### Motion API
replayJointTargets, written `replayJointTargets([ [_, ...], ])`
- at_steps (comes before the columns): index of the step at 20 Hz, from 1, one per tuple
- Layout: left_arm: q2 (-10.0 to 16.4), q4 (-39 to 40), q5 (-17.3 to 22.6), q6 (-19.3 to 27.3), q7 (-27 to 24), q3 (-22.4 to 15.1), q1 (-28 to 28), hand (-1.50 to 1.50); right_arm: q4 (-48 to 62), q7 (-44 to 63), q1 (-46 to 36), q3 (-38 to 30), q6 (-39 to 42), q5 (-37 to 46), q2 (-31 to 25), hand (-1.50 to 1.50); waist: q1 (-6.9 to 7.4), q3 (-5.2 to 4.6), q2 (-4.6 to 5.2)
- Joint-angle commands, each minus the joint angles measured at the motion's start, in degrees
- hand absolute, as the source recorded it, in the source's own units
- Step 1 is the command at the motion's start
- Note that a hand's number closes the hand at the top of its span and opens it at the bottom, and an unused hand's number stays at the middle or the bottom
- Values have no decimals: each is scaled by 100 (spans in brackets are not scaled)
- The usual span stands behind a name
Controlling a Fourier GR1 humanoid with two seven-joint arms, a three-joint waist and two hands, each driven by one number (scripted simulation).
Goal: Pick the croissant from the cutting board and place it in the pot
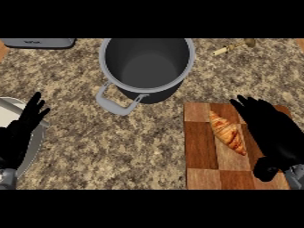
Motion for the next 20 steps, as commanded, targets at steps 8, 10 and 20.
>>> replayJointTargets([
  [8, 45, 108, -28, -198, -62, 460, 197, 0, 1004, 1703, -1235, 318, 1813, -75, 1902, -150, -147, 2, -16],
  [10, -207, 429, -233, -67, -375, 318, 268, 0, 1839, 1021, -1291, 387, 1294, 356, 1760, -150, -132, 3, 4],
  [20, -271, 176, -436, -159, 184, 516, -58, 0, 2268, 1281, -1126, 502, 1474, 1146, 2443, -150, -183, 6, -11],
])
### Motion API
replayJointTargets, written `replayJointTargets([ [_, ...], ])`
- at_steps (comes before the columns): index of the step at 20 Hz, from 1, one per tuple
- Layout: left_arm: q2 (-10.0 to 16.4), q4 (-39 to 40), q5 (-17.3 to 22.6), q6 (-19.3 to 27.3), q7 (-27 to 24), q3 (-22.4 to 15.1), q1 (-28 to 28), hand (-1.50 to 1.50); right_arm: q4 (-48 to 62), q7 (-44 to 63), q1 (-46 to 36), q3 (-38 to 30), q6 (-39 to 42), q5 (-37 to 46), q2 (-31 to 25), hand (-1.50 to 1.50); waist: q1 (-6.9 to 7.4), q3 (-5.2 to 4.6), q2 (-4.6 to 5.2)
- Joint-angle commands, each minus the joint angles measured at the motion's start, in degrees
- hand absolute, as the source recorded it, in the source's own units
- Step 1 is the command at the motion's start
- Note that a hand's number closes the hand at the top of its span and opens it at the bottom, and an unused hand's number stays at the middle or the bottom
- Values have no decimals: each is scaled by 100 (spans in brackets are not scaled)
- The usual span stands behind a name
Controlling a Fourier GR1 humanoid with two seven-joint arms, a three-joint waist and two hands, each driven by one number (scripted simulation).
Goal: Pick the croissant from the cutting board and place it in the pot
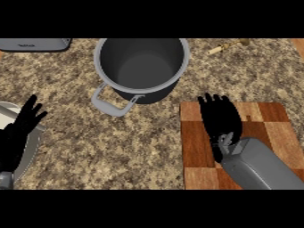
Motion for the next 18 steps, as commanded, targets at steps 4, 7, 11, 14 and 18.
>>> replayJointTargets([
  [4, -265, 439, -250, 15, -393, 222, 25, 0, 514, -172, 193, -200, -19, 486, 103, -150, -16, -12, 13],
  [7, -385, 542, -388, 0, -420, 194, 30, 0, 540, -206, 215, -249, 65, 642, 195, -150, -24, -13, 12],
  [11, -184, 380, -355, -285, 57, 460, -238, 0, 874, -515, 37, -419, 39, 926, 294, -150, -20, -12, 12],
  [14, -279, -649, -401, -209, 519, 389, 366, 0, 764, -454, 342, -416, -150, 1156, 387, -150, -4, -10, 3],
  [18, -343, -7, -363, -516, 230, 667, 4, 0, 999, -545, 209, -620, -53, 1343, 681, -150, -16, -12, 10],
])
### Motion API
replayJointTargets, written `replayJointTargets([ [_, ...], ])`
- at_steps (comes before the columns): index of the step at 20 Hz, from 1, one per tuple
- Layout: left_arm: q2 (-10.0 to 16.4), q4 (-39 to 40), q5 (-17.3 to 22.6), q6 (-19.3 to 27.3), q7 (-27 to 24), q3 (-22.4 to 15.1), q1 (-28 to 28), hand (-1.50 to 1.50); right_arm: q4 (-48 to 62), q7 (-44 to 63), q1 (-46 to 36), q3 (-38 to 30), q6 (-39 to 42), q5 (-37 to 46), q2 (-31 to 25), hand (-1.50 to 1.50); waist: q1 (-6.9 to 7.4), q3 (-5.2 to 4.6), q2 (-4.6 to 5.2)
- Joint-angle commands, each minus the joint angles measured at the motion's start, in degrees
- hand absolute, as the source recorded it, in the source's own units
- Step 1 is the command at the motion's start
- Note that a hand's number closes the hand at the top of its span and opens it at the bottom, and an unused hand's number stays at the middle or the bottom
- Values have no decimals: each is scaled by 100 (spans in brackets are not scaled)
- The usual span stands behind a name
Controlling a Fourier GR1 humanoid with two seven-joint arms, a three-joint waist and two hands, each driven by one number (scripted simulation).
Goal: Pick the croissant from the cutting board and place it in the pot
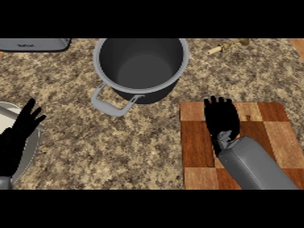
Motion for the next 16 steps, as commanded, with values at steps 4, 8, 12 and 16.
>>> replayJointTargets([
  [4, -47, 255, -68, -98, -26, 327, -217, 0, 893, -783, -284, -156, -153, 320, -100, 150, 11, -3, 13],
  [8, -176, 448, -201, -138, -518, 333, 67, 0, 873, -1077, -15, 156, -454, 584, -4, 150, 13, -5, 13],
  [12, -135, -80, -337, -174, -122, 353, 126, 0, 1276, -1295, -392, -220, -484, 655, 161, 150, 32, -3, 11],
  [16, -415, 520, -430, -94, -250, 347, -271, 0, 596, -1138, 17, -66, -150, 826, 199, 150, -20, -5, 7],
])
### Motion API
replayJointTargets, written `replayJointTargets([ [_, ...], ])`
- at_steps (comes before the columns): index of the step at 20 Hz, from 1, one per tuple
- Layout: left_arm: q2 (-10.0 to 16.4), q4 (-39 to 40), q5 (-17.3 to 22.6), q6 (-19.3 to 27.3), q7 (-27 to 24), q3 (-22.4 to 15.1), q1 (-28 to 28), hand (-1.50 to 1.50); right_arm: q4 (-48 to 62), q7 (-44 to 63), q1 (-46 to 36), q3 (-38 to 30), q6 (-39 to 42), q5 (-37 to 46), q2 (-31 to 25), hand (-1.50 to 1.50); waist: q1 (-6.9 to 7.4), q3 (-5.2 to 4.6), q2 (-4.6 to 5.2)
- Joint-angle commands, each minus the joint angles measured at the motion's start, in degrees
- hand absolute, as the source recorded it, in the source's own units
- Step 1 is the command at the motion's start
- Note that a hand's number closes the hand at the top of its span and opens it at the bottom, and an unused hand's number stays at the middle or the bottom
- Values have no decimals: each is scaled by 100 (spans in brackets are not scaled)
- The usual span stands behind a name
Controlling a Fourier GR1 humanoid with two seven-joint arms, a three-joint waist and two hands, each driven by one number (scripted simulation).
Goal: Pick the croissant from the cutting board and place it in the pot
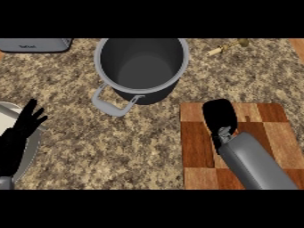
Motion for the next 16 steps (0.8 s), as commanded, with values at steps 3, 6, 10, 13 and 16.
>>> replayJointTargets([
  [3, -30, 532, -160, 64, -21, 191, -431, 0, 272, 322, -165, 10, 28, 96, 965, 150, -5, -2, 90],
  [6, -59, 125, -131, -61, -44, -42, -280, 0, -255, 1041, -462, 492, -215, -1179, 1299, 150, 432, 7, 146],
  [10, -128, 42, -226, -197, 88, -372, -415, 0, -213, 1521, -969, 763, -1029, -1841, 1321, 150, 855, 13, 189],
  [13, -73, 170, -177, -212, 276, -277, -767, 0, -198, 2173, -1473, 1350, -1717, -1889, 1328, 150, 835, -1, 170],
  [16, -226, 230, -286, -84, 219, -384, -705, 0, -340, 2828, -2381, 1477, -2107, -1761, 1331, 150, 824, -16, 115],
])
